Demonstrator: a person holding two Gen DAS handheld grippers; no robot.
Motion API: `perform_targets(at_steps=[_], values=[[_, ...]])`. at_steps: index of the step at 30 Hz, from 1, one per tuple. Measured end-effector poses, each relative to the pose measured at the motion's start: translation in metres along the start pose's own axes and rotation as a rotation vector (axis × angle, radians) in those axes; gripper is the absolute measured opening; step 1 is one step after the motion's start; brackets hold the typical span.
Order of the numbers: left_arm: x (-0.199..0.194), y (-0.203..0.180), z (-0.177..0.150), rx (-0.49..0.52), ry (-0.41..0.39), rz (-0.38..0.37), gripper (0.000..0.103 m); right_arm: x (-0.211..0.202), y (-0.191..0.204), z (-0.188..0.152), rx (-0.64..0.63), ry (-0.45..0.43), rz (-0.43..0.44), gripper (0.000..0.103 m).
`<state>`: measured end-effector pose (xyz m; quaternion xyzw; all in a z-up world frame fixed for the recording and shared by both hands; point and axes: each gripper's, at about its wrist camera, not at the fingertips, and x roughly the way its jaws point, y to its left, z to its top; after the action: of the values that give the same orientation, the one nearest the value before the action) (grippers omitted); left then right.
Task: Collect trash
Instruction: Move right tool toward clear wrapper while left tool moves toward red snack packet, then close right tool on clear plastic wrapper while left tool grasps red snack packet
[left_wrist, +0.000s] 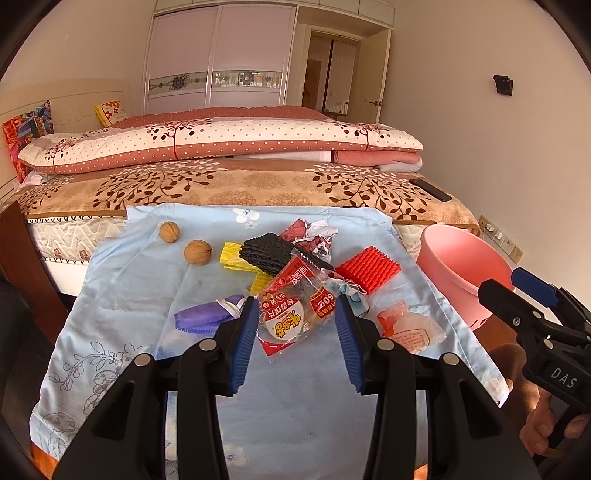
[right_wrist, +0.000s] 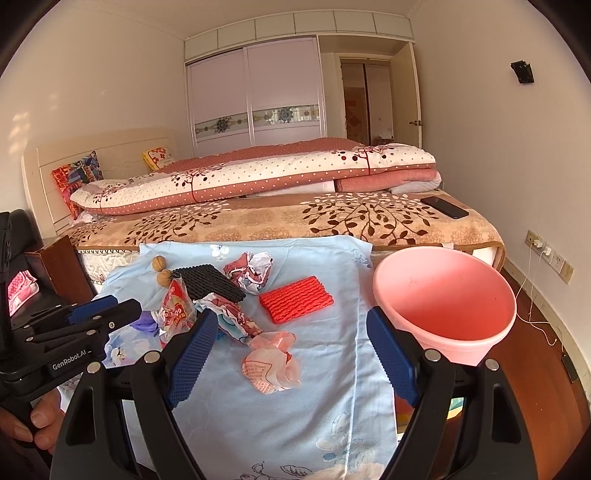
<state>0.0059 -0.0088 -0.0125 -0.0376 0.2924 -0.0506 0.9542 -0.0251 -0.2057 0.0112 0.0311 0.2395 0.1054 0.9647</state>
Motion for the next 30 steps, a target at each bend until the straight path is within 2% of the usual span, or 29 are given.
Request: perform_targets(at_steps=[16,23,30], values=[[0.022,0.007,0.0,-0.025,0.08,-0.062,0.043,0.018,0.001,-0.006,-0.012,0.069,0.036,0.081],[0.034,-0.005,0.002,0.023,0.113,-0.079,0.043,0.027,-0.005,-0.009,0.006,0.096,0.043,0.081],[0.055,-0.013,0.008,0.016,0.148,-0.077,0.043,0.033,-0.009,-0.011,0.007,0.112,0.049,0.081]])
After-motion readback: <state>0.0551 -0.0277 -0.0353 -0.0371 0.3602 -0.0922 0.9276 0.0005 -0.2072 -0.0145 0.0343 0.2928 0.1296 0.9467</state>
